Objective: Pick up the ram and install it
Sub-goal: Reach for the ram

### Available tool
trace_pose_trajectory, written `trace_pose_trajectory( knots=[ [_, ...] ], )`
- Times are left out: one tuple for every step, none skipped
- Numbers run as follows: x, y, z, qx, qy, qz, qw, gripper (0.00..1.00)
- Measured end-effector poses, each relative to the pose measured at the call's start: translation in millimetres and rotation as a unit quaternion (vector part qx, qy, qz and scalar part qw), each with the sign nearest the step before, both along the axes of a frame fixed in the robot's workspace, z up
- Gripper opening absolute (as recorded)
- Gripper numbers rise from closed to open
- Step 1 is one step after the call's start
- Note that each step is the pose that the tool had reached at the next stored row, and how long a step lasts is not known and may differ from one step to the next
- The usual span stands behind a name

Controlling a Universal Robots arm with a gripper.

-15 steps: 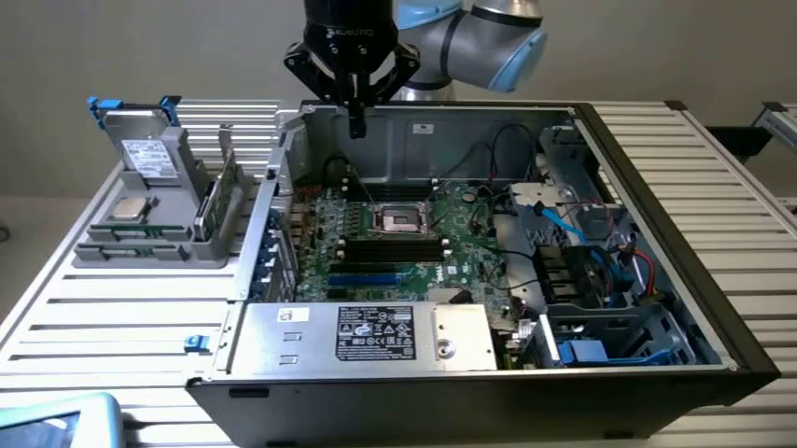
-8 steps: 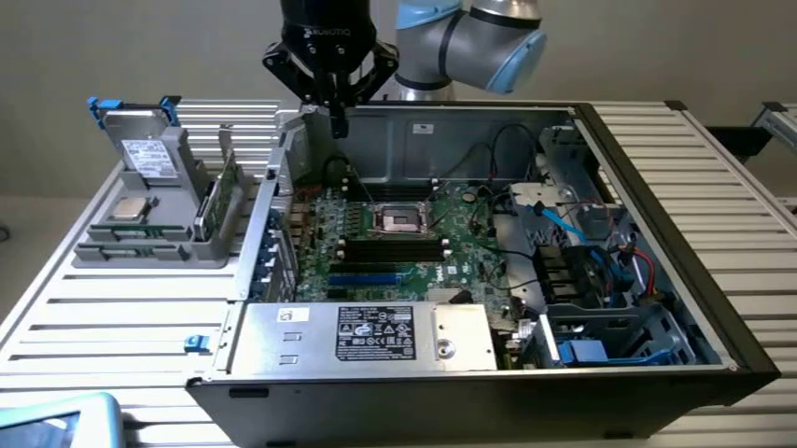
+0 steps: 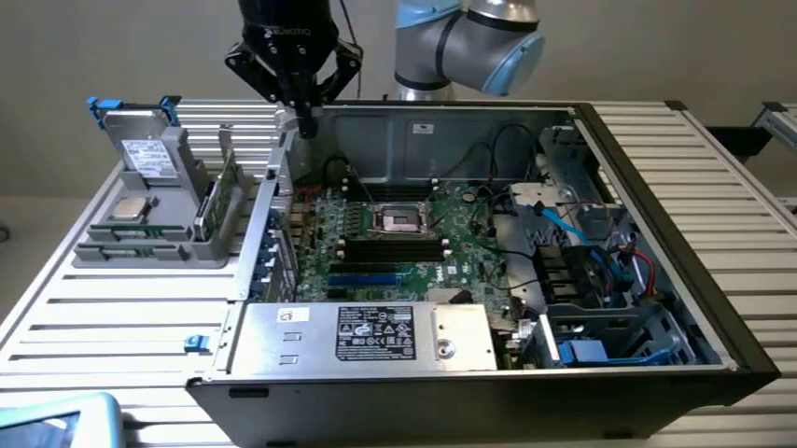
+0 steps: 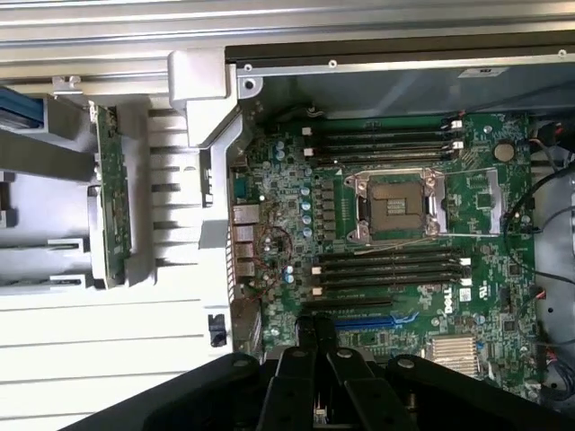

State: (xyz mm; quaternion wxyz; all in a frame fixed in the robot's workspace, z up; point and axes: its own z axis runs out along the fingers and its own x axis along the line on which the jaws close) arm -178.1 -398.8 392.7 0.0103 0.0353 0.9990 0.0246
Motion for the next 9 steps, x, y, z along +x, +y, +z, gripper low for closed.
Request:
trace_pose_trajectory(
  knots=[
    [-4.5, 0.0, 0.0, 0.0, 0.0, 0.0, 1.0, 0.11],
    [-9.0, 0.0, 0.0, 0.0, 0.0, 0.0, 1.0, 0.11],
    [-13.5, 0.0, 0.0, 0.0, 0.0, 0.0, 1.0, 0.11],
    [-18.0, 0.0, 0.0, 0.0, 0.0, 0.0, 1.0, 0.11],
    [-22.5, 0.0, 0.0, 0.0, 0.0, 0.0, 1.0, 0.11],
    [-27.2, 0.0, 0.0, 0.0, 0.0, 0.0, 1.0, 0.11],
    [-31.3, 0.0, 0.0, 0.0, 0.0, 0.0, 1.0, 0.11],
    [-35.4, 0.0, 0.0, 0.0, 0.0, 0.0, 1.0, 0.11],
    [-39.6, 0.0, 0.0, 0.0, 0.0, 0.0, 1.0, 0.11]
  ],
)
